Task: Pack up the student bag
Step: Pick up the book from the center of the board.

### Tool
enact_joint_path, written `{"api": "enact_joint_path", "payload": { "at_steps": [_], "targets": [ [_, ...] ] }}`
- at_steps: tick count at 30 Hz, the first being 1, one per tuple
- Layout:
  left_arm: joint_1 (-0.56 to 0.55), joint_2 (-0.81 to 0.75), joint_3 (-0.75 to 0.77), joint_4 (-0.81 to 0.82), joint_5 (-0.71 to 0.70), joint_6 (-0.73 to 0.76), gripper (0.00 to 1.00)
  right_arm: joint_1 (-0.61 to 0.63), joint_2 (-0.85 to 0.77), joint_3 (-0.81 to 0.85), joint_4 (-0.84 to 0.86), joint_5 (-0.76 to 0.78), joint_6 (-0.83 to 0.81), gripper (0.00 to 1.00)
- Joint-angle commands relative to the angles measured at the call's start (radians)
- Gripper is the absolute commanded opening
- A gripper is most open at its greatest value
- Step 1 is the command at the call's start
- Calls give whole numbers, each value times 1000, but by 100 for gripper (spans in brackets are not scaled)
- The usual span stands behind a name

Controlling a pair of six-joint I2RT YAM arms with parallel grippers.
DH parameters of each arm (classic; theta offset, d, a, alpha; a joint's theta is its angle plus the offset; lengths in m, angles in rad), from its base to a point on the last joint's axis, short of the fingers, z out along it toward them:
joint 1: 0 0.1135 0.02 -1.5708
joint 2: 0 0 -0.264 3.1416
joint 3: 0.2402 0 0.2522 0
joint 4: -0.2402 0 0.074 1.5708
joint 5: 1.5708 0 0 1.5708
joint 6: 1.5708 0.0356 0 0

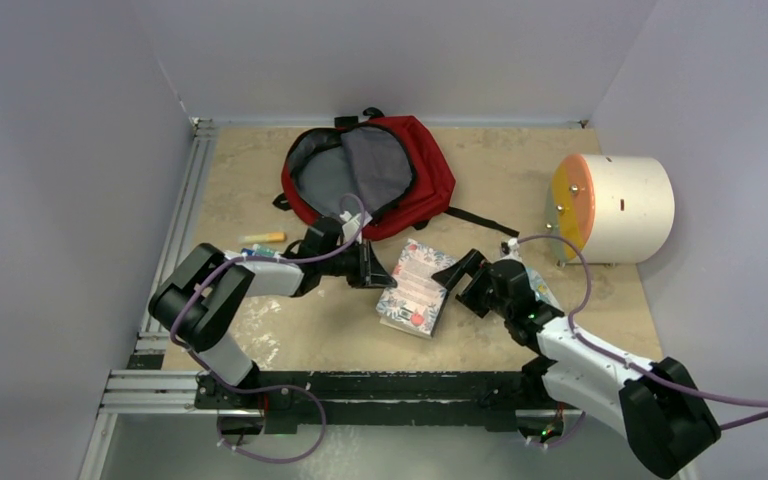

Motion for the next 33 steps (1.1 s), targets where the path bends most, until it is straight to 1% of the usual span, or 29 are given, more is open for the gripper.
{"api": "enact_joint_path", "payload": {
  "at_steps": [1,4,9,12,15,19,22,25,26,27,30,31,33],
  "targets": [
    [15,-54,-15,215,77,-84,0,-3,4,-52,139,-77,66,99],
    [17,-56,-28,246,77,-114,0,-3,18,-99,236,-124,99,99],
    [17,-54,-33,266,72,-130,0,-2,11,-143,390,-183,126,93],
    [19,-52,-27,253,67,-122,0,-2,-14,-145,456,-207,120,86],
    [19,-46,-27,249,66,-119,0,-3,-30,-132,476,-224,102,79],
    [19,-35,-28,255,67,-120,0,-3,-27,-119,477,-236,85,64],
    [18,-36,-27,254,68,-118,0,-3,-10,-115,455,-228,78,50],
    [17,-33,-20,245,76,-111,0,-3,3,-107,437,-217,61,46],
    [18,-30,-16,243,81,-108,0,-3,4,-101,431,-214,55,44],
    [18,-27,-11,240,87,-105,0,-3,6,-94,421,-214,47,39],
    [18,-27,2,222,102,-85,0,-3,-1,-63,406,-214,15,18],
    [18,-31,10,202,98,-76,0,-3,-8,-50,389,-211,3,14],
    [18,-51,33,138,80,-40,10,-2,-34,-13,339,-204,-58,10]
  ]
}}
